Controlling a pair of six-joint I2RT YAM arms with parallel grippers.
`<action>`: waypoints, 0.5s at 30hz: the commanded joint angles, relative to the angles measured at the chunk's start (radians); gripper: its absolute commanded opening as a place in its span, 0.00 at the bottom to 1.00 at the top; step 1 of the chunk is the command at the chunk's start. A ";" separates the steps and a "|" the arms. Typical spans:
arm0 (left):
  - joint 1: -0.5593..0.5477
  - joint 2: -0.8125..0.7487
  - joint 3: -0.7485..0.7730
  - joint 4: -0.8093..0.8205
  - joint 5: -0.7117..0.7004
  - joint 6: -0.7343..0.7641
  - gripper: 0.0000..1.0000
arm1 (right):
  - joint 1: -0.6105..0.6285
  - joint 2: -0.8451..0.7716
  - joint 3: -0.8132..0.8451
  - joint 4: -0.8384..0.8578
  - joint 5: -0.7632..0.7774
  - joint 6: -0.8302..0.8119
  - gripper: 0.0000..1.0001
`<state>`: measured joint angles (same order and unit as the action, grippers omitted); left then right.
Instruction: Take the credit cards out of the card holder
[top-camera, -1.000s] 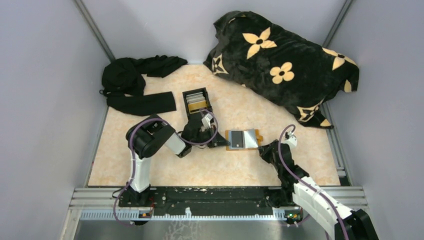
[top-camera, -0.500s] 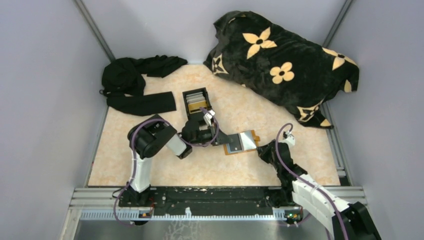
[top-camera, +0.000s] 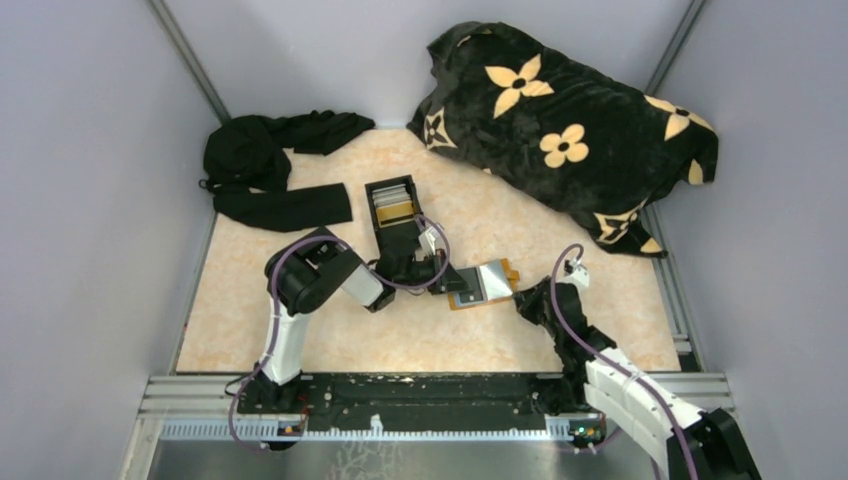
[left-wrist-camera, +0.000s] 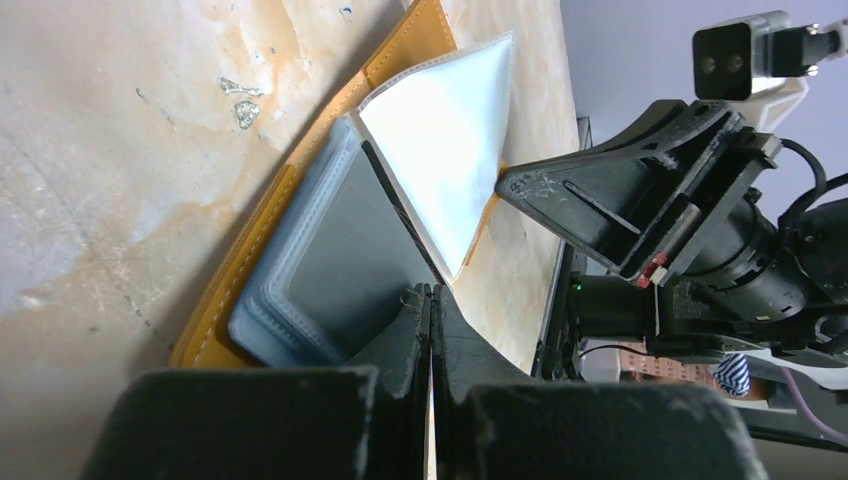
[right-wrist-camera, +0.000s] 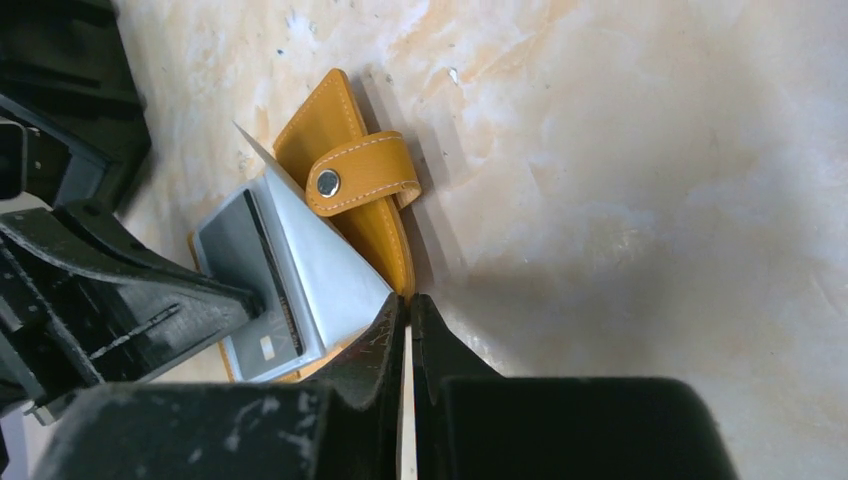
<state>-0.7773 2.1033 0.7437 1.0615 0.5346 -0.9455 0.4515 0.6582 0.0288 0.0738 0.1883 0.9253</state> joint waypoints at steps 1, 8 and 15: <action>0.000 0.036 0.006 -0.143 -0.030 0.042 0.00 | 0.007 -0.032 0.065 -0.027 -0.011 -0.044 0.07; -0.003 0.031 0.047 -0.209 -0.023 0.041 0.00 | 0.007 -0.068 0.102 -0.054 -0.030 -0.091 0.08; -0.054 -0.030 0.177 -0.364 -0.031 0.101 0.00 | 0.007 -0.007 0.107 -0.024 -0.058 -0.109 0.00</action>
<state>-0.7963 2.0972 0.8509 0.8776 0.5320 -0.9234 0.4515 0.6254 0.0937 0.0101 0.1581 0.8391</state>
